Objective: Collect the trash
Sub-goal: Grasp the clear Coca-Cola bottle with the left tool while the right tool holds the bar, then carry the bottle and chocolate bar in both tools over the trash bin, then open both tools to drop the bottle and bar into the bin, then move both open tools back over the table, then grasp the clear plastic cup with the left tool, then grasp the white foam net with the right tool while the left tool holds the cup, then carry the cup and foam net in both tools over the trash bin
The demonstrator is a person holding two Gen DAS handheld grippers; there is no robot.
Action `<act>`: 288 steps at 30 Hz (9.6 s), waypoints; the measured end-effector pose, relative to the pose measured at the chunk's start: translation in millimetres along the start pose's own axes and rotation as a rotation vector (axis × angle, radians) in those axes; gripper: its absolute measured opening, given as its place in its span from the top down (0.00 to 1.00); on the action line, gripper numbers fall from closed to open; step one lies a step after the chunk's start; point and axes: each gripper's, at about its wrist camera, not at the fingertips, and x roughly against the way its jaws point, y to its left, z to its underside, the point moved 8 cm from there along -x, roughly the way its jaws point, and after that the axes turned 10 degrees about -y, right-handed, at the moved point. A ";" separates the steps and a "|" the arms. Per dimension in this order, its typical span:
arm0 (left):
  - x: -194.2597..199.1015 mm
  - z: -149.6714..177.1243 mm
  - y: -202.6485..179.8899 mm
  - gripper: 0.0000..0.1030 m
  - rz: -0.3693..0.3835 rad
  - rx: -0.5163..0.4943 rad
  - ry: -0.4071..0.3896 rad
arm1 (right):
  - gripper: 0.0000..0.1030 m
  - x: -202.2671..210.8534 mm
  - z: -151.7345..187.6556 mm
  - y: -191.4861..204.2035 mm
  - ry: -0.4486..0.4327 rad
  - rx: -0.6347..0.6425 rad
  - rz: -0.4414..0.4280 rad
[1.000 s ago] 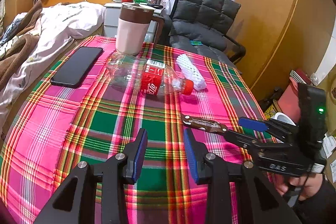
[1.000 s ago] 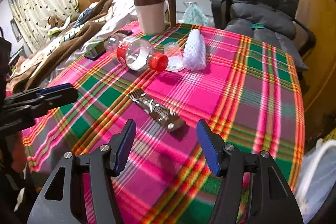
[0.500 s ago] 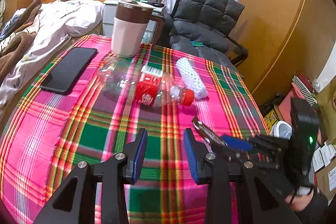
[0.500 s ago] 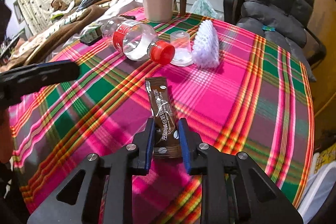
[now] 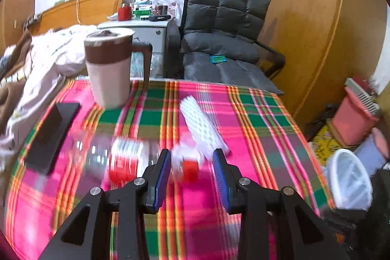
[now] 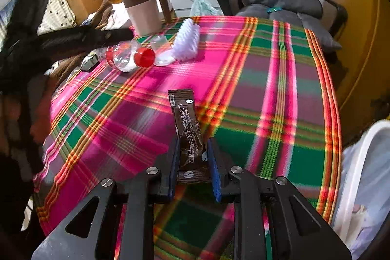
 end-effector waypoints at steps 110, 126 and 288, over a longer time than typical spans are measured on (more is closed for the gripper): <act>149.5 102.9 -80.3 0.37 0.152 0.011 0.037 | 0.75 95.0 11.2 10.0 -0.179 -0.105 0.112; 125.7 95.5 -148.9 0.37 0.235 -0.075 0.055 | 0.75 119.8 23.3 -33.6 -0.222 -0.190 0.194; 32.1 37.4 31.6 0.71 0.011 0.120 0.028 | 0.80 -26.5 -71.5 34.9 -0.088 -0.008 0.026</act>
